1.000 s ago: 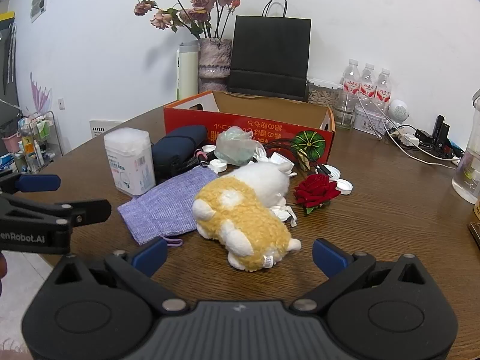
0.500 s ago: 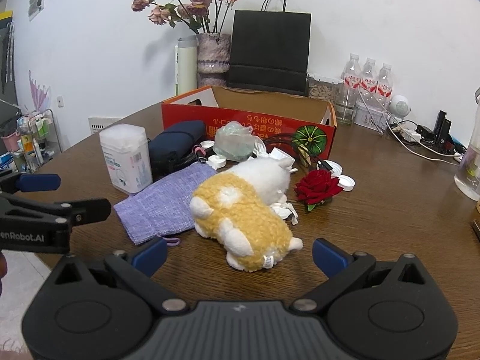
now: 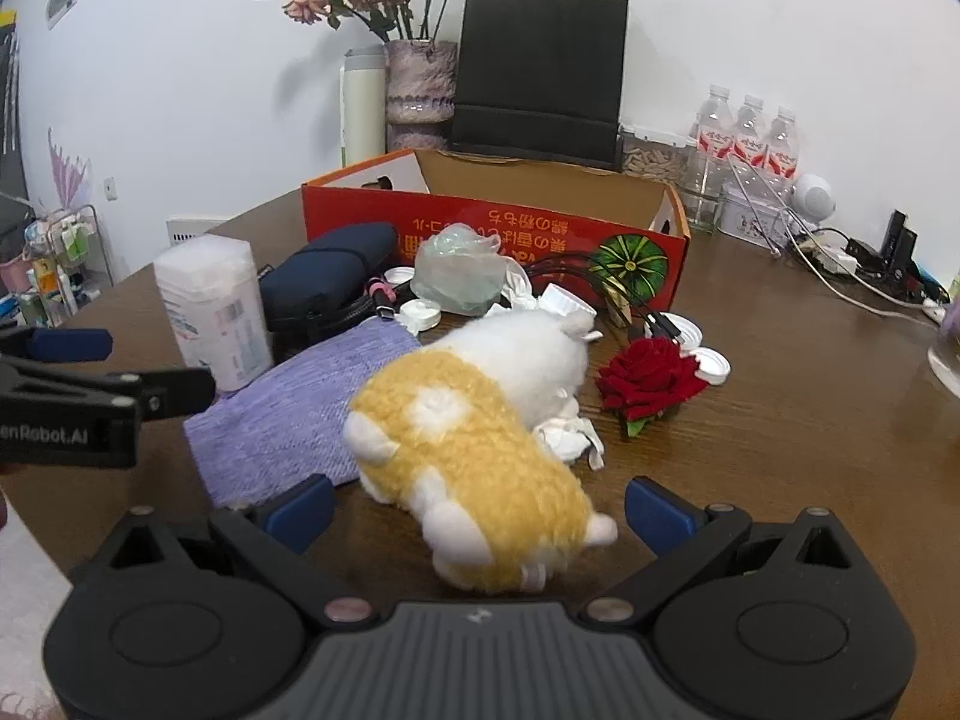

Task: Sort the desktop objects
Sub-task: 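Grasp the white cotton-swab container with the left tool while the right tool grasps the plush toy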

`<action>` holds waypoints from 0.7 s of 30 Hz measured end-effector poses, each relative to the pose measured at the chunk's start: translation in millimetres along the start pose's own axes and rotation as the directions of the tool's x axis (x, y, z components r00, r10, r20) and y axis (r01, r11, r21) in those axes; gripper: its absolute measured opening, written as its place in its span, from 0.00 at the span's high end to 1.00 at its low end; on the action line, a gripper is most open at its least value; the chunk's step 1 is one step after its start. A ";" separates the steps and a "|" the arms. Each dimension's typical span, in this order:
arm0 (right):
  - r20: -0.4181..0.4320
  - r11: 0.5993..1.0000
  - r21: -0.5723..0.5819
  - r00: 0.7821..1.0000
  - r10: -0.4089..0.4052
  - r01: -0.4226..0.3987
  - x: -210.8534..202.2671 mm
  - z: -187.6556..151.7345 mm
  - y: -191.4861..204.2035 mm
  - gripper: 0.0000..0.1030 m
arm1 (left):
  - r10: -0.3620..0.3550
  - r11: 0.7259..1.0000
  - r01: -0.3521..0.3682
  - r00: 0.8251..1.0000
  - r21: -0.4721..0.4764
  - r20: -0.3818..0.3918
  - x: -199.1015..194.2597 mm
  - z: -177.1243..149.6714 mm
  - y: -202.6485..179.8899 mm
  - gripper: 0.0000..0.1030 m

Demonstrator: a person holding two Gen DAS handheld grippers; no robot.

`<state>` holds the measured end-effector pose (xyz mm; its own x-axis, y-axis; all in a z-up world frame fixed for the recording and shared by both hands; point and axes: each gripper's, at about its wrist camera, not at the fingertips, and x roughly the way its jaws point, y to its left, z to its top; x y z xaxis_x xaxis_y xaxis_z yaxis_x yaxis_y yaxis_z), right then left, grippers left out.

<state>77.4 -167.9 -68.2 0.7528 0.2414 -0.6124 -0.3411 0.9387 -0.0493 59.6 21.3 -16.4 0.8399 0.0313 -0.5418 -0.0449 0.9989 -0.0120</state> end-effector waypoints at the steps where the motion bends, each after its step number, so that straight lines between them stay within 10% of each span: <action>1: 0.005 1.000 -0.013 1.000 0.000 0.000 2.0 1.0 1.2 0.00 | 0.002 1.000 -0.002 1.000 0.000 -0.002 3.6 1.6 0.2 0.00; 21: 0.007 0.992 -0.090 0.996 0.093 -0.092 27.2 13.5 1.5 0.35 | 0.036 0.999 -0.036 0.999 0.019 -0.018 48.6 23.2 -2.7 0.00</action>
<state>104.9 -156.6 -74.3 0.7215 0.3297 -0.6089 -0.4583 0.8866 -0.0630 113.1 20.9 -23.2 0.8280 0.0667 -0.5567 -0.0647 0.9976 0.0234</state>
